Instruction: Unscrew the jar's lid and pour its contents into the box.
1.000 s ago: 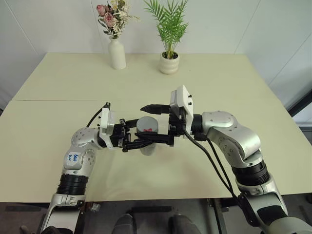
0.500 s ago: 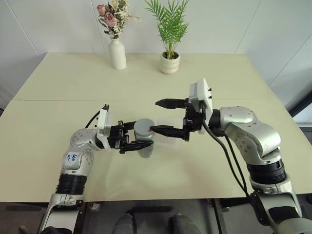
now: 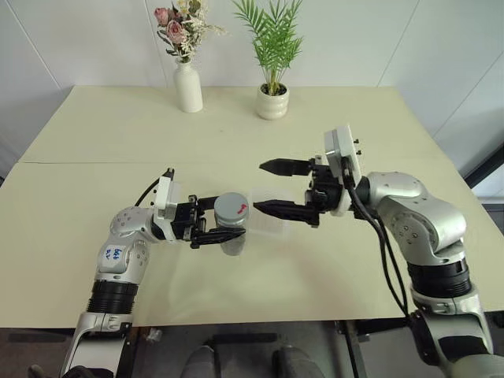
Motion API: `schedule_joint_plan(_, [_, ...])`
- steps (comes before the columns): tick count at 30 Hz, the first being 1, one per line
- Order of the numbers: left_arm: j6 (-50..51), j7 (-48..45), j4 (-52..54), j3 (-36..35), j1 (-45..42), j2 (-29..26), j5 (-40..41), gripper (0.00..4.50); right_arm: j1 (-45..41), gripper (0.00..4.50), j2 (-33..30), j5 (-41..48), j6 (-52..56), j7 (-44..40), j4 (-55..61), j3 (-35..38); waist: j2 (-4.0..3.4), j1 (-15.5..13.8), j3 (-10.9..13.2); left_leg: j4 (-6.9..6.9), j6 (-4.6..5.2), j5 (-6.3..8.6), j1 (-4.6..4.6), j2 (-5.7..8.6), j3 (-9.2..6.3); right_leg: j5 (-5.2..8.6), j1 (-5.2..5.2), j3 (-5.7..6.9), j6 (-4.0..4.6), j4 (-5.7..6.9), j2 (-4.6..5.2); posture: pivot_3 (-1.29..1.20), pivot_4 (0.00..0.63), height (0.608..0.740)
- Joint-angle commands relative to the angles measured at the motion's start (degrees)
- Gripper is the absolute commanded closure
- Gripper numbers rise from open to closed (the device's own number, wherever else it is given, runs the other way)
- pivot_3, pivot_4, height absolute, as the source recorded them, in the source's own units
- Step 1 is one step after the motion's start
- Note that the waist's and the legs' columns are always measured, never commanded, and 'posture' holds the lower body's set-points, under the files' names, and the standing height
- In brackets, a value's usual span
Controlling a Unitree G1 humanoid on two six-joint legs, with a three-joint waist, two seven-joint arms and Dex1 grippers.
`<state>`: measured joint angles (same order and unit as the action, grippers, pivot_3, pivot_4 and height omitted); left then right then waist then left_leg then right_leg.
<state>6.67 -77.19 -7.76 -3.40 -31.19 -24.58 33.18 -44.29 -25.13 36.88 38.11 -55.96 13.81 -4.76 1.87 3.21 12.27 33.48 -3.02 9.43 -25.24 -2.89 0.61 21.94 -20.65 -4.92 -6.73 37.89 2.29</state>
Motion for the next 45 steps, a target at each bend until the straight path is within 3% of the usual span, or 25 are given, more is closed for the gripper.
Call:
schedule_joint_plan(1, [-1.07, 0.33, 0.23, -0.22, -1.1, 0.55, 0.21, 1.99, -1.42, 0.05, 1.68, -1.5, -1.75, 1.05, 1.97, -2.28, 0.0, -0.08, 0.0, 0.0, 0.0, 0.0, -0.01, 0.0, 0.0, 0.0, 0.0, 0.0, 0.0, -0.01, 0.0, 0.0, 0.15, 0.74])
schedule_joint_plan(9, [-1.36, 0.4, 0.04, 0.08, -1.43, 1.32, 0.07, 1.99, -3.71, 0.05, 5.16, -7.06, -3.82, 2.58, -1.74, -7.19, 0.0, -0.04, 0.0, 0.07, 0.01, 0.0, -0.01, 0.02, -0.01, 0.0, 0.01, 0.01, 0.0, 0.06, 0.02, 0.0, 0.15, 0.74])
schedule_joint_plan(21, [-1.49, 0.2, 0.1, 0.27, -1.45, 1.48, 0.14, 1.99, -3.79, 0.05, 5.38, -7.49, -4.51, 2.81, -4.2, -5.15, 0.0, -0.06, 0.0, 0.05, 0.01, 0.0, -0.01, 0.02, 0.0, 0.0, 0.0, 0.01, 0.0, 0.05, 0.02, 0.0, 0.15, 0.74])
schedule_joint_plan(45, [-1.61, 0.09, -0.19, -0.13, -1.35, 1.25, 0.25, 1.99, 2.11, 0.05, -7.02, -0.98, -3.23, -2.8, -2.46, 3.27, 0.0, -0.02, 0.0, 0.03, 0.01, 0.0, 0.0, 0.01, 0.01, 0.0, 0.01, -0.01, 0.0, 0.0, 0.0, 0.0, 0.15, 0.74])
